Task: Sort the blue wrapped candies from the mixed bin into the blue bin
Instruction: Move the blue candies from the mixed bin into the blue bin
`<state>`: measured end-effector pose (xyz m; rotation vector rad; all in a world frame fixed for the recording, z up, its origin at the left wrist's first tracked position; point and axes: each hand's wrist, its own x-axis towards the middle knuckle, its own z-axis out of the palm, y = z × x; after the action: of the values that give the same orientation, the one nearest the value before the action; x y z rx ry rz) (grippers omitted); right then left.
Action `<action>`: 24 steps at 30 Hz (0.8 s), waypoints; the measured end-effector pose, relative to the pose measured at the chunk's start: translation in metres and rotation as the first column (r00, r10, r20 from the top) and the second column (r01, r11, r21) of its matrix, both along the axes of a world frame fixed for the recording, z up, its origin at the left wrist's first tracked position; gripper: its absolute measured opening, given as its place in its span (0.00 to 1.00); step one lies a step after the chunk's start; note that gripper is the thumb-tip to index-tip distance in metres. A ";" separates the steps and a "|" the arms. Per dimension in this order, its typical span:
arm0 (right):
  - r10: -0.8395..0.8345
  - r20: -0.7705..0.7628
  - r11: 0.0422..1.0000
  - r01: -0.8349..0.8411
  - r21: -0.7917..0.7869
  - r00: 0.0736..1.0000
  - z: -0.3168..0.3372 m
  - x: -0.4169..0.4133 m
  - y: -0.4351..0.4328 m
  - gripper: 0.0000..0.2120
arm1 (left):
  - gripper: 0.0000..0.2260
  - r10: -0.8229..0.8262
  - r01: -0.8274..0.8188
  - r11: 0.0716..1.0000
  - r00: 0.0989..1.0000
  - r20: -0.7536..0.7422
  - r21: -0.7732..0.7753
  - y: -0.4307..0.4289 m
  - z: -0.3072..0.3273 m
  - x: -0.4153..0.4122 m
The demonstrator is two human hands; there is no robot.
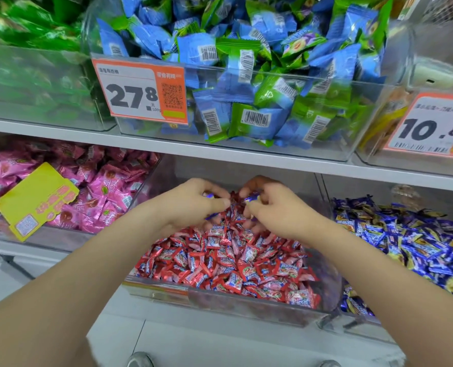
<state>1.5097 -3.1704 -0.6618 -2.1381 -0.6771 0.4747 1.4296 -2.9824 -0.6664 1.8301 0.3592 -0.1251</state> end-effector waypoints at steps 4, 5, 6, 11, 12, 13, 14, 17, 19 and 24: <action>0.196 0.093 0.978 -0.188 -0.091 0.976 0.007 -0.016 -0.020 0.12 | 0.10 -0.084 0.070 0.908 0.996 -0.015 -0.414 -0.032 0.016 0.001; 0.249 0.207 0.964 -0.222 -0.145 0.946 0.008 -0.020 -0.026 0.10 | 0.17 -0.122 0.102 0.864 0.993 -0.008 -0.493 -0.040 0.019 0.000; 0.288 0.314 0.953 -0.237 -0.190 0.905 0.009 -0.024 -0.033 0.09 | 0.24 -0.154 0.133 0.834 0.988 0.005 -0.536 -0.049 0.023 -0.002; 0.287 0.536 0.955 -0.190 -0.230 0.794 0.022 -0.042 -0.068 0.06 | 0.25 -0.241 0.228 0.865 0.970 0.028 -0.446 -0.085 0.031 -0.012; 0.252 0.560 0.965 -0.159 -0.211 0.789 0.024 -0.043 -0.075 0.05 | 0.25 -0.259 0.239 0.852 0.966 0.021 -0.465 -0.092 0.034 -0.012; 0.209 0.573 0.975 -0.123 -0.186 0.792 0.025 -0.044 -0.083 0.06 | 0.26 -0.267 0.242 0.831 0.963 0.023 -0.500 -0.100 0.037 -0.012; 0.173 0.573 0.981 -0.086 -0.176 0.801 0.026 -0.043 -0.091 0.08 | 0.27 -0.261 0.236 0.820 0.965 0.027 -0.522 -0.109 0.039 -0.011; -0.014 0.555 0.984 0.111 -0.142 0.832 0.022 -0.031 -0.120 0.12 | 0.21 -0.196 0.197 0.925 0.980 0.038 -0.324 -0.135 0.033 -0.002; -0.136 0.554 0.956 0.255 -0.142 0.821 0.020 -0.018 -0.146 0.13 | 0.20 -0.226 0.195 0.966 0.957 0.183 0.172 -0.141 0.024 0.005; -0.008 0.386 0.868 0.198 -0.456 0.923 0.015 0.000 -0.204 0.32 | 0.12 -0.562 0.283 0.488 0.826 0.050 0.826 -0.130 -0.002 0.013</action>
<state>1.5095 -3.3742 -0.6471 -2.7774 -0.6923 0.1837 1.4427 -3.1125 -0.6682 2.7772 -0.3859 -0.0018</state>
